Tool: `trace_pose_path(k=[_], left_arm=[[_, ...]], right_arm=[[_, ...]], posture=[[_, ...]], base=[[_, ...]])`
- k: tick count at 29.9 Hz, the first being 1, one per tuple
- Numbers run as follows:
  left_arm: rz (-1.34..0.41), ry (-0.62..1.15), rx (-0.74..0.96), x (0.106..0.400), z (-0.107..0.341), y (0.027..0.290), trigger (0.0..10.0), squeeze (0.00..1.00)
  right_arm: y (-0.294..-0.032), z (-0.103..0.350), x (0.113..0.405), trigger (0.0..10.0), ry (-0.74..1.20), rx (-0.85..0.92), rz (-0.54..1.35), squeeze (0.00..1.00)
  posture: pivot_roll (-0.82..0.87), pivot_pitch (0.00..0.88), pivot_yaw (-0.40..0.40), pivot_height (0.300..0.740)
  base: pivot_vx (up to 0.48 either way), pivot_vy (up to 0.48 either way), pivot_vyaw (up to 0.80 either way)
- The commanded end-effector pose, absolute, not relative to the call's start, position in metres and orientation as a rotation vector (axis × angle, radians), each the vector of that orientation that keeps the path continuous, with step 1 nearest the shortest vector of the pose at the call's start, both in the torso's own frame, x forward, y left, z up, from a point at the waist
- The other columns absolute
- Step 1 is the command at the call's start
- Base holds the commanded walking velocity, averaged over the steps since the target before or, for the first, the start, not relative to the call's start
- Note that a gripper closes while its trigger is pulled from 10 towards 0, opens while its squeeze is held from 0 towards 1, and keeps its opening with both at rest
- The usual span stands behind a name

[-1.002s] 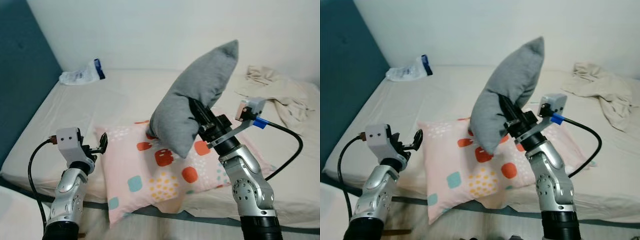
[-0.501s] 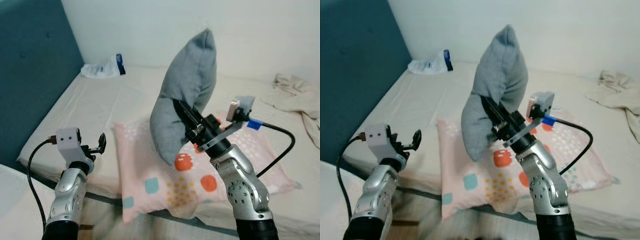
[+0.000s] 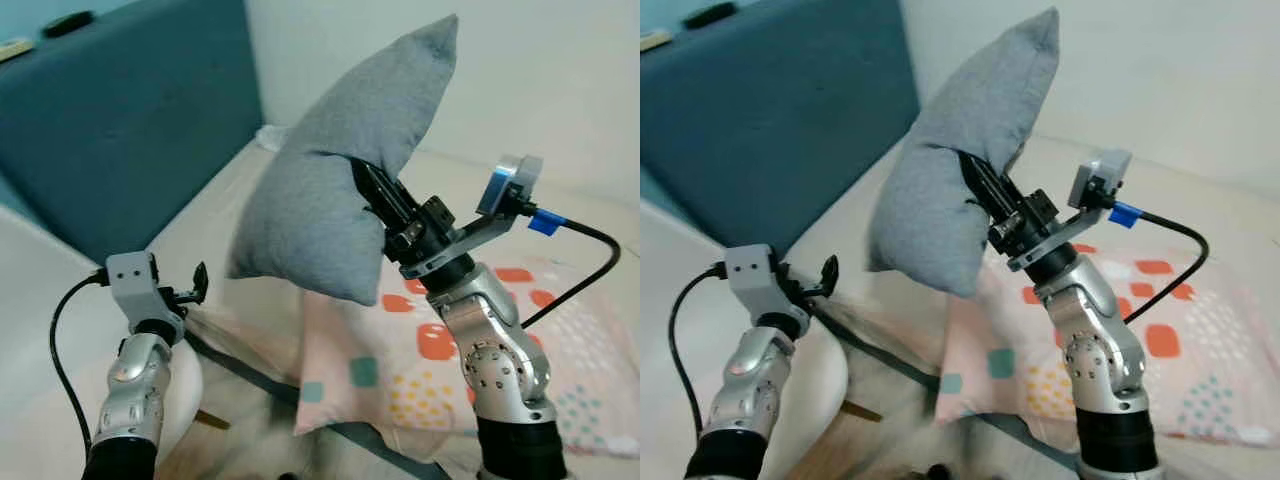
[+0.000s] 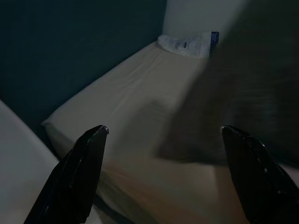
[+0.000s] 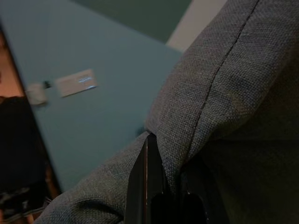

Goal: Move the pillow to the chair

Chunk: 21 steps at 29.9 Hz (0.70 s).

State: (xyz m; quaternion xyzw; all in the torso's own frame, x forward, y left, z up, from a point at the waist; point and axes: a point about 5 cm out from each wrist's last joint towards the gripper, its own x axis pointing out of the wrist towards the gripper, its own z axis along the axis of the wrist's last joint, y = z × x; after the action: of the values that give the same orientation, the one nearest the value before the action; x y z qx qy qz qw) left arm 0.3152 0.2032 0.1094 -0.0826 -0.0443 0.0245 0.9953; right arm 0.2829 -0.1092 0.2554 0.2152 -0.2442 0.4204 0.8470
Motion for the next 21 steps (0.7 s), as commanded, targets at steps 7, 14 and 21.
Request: trace_pose_path(k=[7,14,21], left_arm=[[0.012,-0.05,-0.142,0.311,0.099,0.194,10.0,0.0],[-0.032,-0.025,-0.141,0.308,0.094,0.185,10.0,0.0],[-0.084,-0.006,-0.14,0.307,0.091,0.176,10.0,0.0]], right_arm=[[-0.09,0.239,0.274,0.0,-0.462,0.47,0.973,0.0],[-0.09,0.234,0.276,0.0,-0.44,0.493,0.966,0.0],[-0.084,0.222,0.275,0.0,-0.393,0.499,0.961,0.0]], posture=[[-0.02,0.126,0.015,0.74],[-0.02,0.134,0.021,0.74],[-0.02,0.139,0.025,0.74]], base=[[0.0,0.0,0.78],[0.0,0.0,0.78],[0.0,0.0,0.78]])
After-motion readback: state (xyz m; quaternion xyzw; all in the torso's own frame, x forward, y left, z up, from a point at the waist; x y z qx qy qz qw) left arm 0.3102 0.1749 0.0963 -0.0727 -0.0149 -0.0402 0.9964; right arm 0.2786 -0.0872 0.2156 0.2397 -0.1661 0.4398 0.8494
